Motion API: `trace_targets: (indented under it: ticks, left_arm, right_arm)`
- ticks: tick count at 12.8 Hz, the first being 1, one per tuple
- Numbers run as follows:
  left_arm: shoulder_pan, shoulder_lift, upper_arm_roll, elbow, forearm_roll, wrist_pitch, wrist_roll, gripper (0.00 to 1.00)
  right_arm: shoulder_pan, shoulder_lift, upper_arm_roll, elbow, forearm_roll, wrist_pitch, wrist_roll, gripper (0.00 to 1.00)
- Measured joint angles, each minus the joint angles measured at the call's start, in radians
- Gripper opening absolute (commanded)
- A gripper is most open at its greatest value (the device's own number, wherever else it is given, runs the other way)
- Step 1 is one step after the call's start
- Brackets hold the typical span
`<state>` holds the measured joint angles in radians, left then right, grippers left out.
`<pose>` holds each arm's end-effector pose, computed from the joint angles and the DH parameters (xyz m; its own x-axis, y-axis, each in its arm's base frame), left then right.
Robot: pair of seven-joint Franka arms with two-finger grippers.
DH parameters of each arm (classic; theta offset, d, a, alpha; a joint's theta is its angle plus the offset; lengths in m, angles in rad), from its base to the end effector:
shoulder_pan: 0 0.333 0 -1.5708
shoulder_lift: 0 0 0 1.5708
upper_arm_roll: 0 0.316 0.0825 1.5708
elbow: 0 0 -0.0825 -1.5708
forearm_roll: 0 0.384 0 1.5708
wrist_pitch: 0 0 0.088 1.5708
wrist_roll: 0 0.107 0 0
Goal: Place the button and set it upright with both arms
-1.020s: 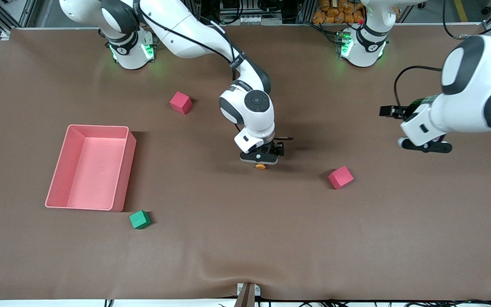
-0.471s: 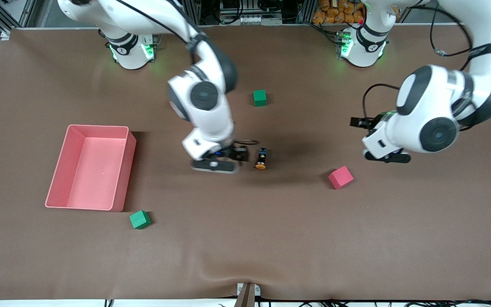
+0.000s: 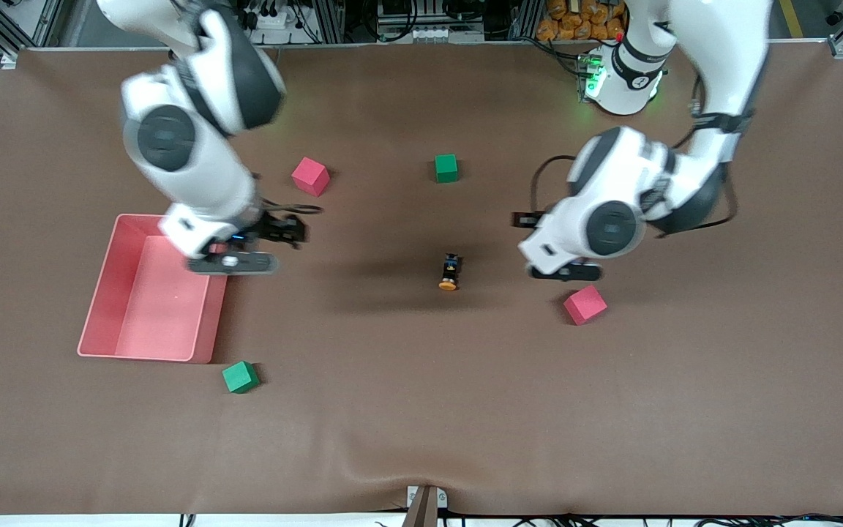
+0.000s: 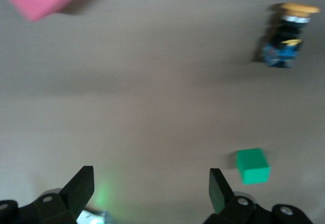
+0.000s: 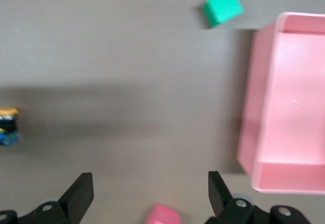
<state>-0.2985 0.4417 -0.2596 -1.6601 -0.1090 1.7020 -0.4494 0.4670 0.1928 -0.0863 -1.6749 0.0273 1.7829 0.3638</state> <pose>0.5306 -0.3253 0.3370 0.9012 -0.0682 -0.4279 -0.0665 -0.9976 0.0190 0.5655 0.2325 0.4802 0.9966 0.0100 -0.0819 0.0118 -0.9997 0.0209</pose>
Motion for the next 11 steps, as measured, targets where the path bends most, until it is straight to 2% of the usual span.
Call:
trace_targets:
  ticks: [5, 7, 11]
  left_arm:
    - [-0.223, 0.190, 0.005, 0.147, 0.000, 0.183, -0.040, 0.94]
    - [-0.246, 0.250, 0.009, 0.194, 0.032, 0.231, -0.037, 0.94]
    - [-0.245, 0.304, 0.017, 0.218, 0.135, 0.307, -0.023, 0.93]
  right_arm:
    - [-0.230, -0.149, 0.000, -0.005, -0.001, -0.163, -0.232, 1.00]
    - [-0.326, -0.212, -0.003, -0.007, -0.003, -0.214, -0.327, 1.00]
    - [-0.493, -0.286, 0.004, 0.008, -0.004, -0.268, -0.424, 1.00]
